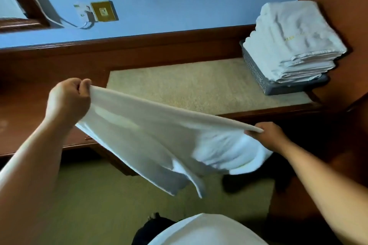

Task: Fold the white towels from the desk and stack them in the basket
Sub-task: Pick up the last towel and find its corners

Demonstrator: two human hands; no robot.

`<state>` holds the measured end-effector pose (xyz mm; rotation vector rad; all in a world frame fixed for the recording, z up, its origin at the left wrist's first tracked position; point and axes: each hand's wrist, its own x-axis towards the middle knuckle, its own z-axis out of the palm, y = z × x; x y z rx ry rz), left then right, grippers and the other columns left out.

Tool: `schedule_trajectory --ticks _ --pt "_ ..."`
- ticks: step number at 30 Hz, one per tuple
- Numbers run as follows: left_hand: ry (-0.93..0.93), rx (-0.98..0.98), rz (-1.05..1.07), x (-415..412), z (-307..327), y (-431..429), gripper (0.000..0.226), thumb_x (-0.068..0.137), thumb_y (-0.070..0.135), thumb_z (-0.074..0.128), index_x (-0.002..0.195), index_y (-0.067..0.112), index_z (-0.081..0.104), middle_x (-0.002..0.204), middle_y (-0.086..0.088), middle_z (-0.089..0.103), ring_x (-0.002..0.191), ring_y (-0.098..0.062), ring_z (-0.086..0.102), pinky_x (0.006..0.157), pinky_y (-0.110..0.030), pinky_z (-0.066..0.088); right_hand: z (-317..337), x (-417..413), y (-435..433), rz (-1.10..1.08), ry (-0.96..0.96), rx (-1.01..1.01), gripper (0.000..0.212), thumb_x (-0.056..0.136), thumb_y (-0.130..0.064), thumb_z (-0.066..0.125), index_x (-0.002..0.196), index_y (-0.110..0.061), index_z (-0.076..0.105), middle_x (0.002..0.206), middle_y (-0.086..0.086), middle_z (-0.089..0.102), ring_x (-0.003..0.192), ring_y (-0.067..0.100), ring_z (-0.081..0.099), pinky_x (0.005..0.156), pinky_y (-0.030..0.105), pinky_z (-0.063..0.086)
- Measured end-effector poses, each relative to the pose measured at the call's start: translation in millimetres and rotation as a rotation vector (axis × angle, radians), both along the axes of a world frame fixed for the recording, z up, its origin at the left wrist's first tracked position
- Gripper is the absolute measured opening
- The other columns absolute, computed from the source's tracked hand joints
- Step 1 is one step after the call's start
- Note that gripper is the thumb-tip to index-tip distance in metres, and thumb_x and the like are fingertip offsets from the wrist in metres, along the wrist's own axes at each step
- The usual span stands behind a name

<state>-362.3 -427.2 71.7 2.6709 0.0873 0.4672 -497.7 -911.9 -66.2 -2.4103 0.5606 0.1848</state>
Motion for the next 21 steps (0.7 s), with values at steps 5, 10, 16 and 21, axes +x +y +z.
schedule_trajectory --ticks 5,10,16,21 --pt "0.239 -0.199 -0.271 -47.2 -2.9 -82.0 0.036 0.08 0.052 0.077 0.091 0.021 0.063 0.075 0.0 0.064 0.066 -0.021 0.058 0.056 -0.03 0.045 58.2 17.3 53.1 0.176 -0.34 0.095 0.025 0.087 -0.037 0.075 0.068 -0.024 0.066 0.067 -0.01 0.065 0.068 0.007 0.06 0.058 0.019 0.042" --pt "0.384 -0.204 -0.704 -81.7 -20.2 -156.5 0.046 0.077 0.054 0.079 0.119 0.041 0.065 0.085 0.012 0.071 0.074 -0.007 0.067 0.07 -0.029 0.054 123.0 17.1 109.8 0.436 -0.504 0.349 0.026 0.087 -0.041 0.075 0.099 -0.019 0.069 0.087 -0.004 0.072 0.08 0.011 0.069 0.069 0.028 0.054" --pt "0.08 -0.204 -0.54 -64.0 6.2 -131.9 0.01 0.096 0.025 0.066 0.087 0.02 0.068 0.07 0.005 0.062 0.059 -0.007 0.053 0.054 -0.025 0.039 119.2 13.1 72.5 0.542 -0.145 0.396 0.031 0.075 -0.045 0.084 0.091 -0.025 0.066 0.088 0.001 0.073 0.081 0.017 0.071 0.072 0.039 0.056" --pt "0.019 -0.154 -0.266 -43.0 12.2 -96.3 0.014 0.091 0.03 0.069 0.08 0.022 0.067 0.064 0.006 0.056 0.06 -0.017 0.05 0.056 -0.027 0.039 87.1 4.1 26.0 0.385 -0.036 0.274 0.031 0.066 -0.035 0.09 0.09 -0.025 0.072 0.086 -0.003 0.074 0.085 0.021 0.071 0.077 0.036 0.053"
